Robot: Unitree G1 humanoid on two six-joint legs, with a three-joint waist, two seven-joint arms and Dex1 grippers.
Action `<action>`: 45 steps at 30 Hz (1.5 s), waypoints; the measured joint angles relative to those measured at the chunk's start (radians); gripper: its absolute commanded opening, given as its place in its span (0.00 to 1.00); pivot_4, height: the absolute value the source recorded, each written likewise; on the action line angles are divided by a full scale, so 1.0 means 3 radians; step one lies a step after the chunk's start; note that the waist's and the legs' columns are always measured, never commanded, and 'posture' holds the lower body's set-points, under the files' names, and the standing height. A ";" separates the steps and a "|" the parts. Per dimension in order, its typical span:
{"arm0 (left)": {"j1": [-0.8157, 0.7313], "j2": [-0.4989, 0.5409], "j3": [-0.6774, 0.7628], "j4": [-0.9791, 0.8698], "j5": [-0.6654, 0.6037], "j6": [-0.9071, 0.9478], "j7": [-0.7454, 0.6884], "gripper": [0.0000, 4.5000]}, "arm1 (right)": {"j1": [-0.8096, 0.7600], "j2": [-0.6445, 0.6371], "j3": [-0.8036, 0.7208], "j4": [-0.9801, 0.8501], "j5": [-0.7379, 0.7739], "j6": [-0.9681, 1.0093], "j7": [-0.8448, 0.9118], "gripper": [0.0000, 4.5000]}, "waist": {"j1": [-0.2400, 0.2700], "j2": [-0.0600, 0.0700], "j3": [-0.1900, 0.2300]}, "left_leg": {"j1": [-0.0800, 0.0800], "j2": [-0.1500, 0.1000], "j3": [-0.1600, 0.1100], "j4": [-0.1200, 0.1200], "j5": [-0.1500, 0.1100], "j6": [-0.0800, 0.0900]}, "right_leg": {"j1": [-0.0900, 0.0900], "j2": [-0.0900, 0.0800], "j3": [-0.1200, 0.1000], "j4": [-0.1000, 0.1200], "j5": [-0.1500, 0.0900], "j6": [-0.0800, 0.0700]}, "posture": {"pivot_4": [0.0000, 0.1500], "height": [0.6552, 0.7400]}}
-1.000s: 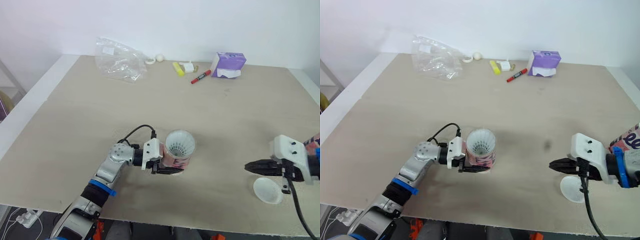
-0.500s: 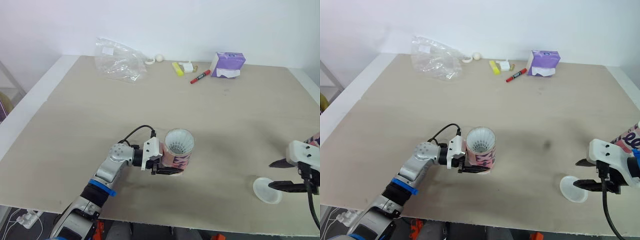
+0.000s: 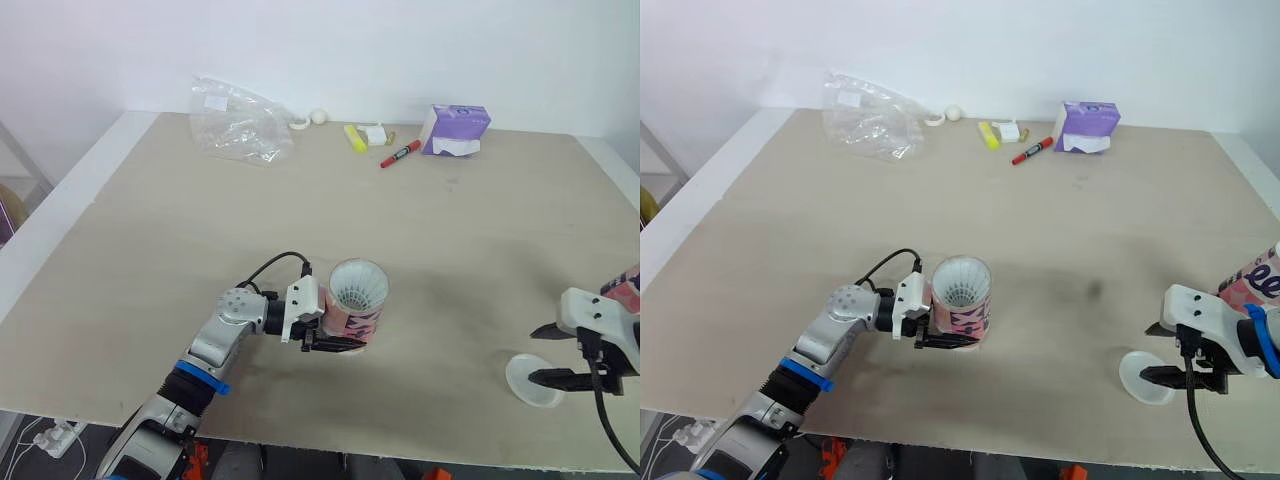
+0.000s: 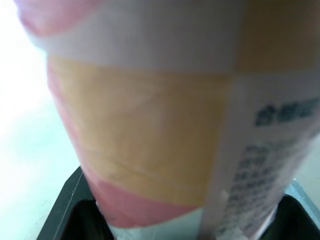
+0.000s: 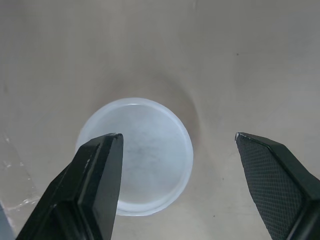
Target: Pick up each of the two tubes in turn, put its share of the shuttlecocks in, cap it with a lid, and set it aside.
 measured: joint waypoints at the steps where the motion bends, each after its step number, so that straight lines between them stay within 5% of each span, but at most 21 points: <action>1: 0.0001 0.0000 0.0000 -0.0001 0.0000 0.0000 0.0001 0.61 | 0.0000 0.0008 0.0023 0.0009 -0.0003 -0.0006 -0.0011 0.86 | 0.0000 0.0000 0.0000 | 0.0000 0.0000 0.0000 0.0000 0.0000 0.0000 | 0.0000 0.0000 0.0000 0.0000 0.0000 0.0000 | 1.00 1.00; 8: 0.0007 0.0002 -0.0006 -0.0003 0.0004 -0.0005 0.0009 0.61 | -0.0031 0.0013 0.0100 0.0142 -0.0027 -0.0068 -0.0077 0.81 | 0.0000 0.0003 -0.0002 | 0.0001 0.0000 0.0000 0.0000 0.0000 0.0000 | 0.0002 0.0000 0.0000 0.0000 0.0001 0.0001 | 1.00 1.00; 17: 0.0020 0.0007 -0.0016 -0.0005 0.0007 -0.0012 0.0021 0.61 | -0.0091 0.0048 0.0239 0.0390 -0.0082 -0.0282 -0.0146 0.01 | -0.0001 0.0006 -0.0004 | 0.0008 0.0000 0.0000 0.0003 0.0000 0.0000 | 0.0009 0.0001 0.0000 0.0000 0.0001 0.0000 | 1.00 1.00; 29: 0.0009 0.0024 -0.0017 0.0032 0.0012 -0.0048 0.0021 0.61 | -0.0209 0.0068 0.0279 0.0378 -0.0054 -0.0654 -0.0104 0.01 | -0.0013 0.0011 -0.0007 | 0.0021 0.0000 0.0001 0.0004 0.0000 0.0000 | 0.0020 0.0001 0.0000 0.0001 0.0002 0.0001 | 1.00 1.00; 33: -0.0016 0.0028 -0.0009 0.0094 0.0012 -0.0050 0.0013 0.61 | -0.0774 -0.0026 0.0266 0.0002 0.0184 -0.0560 -0.0031 0.01 | -0.0051 0.0025 -0.0012 | 0.0023 0.0000 0.0002 0.0014 0.0001 0.0000 | 0.0023 0.0000 0.0001 0.0002 0.0008 0.0003 | 1.00 1.00; 38: -0.0073 0.0033 -0.0002 0.0158 0.0014 -0.0036 -0.0003 0.61 | -0.2241 -0.0083 0.0569 -0.0561 0.0616 -0.0210 0.0020 0.01 | -0.0086 0.0033 -0.0017 | 0.0031 0.0001 0.0002 0.0013 0.0003 -0.0003 | 0.0027 -0.0001 0.0000 0.0004 0.0009 -0.0001 | 1.00 1.00; 45: -0.0153 0.0006 -0.0033 0.0268 0.0029 -0.0108 -0.0025 0.61 | -0.3688 0.0715 0.1492 -0.0889 0.0717 0.0218 0.0021 0.01 | -0.0075 0.0012 -0.0017 | 0.0022 0.0001 0.0007 0.0014 0.0003 -0.0010 | 0.0020 -0.0006 -0.0001 0.0003 0.0008 -0.0004 | 1.00 1.00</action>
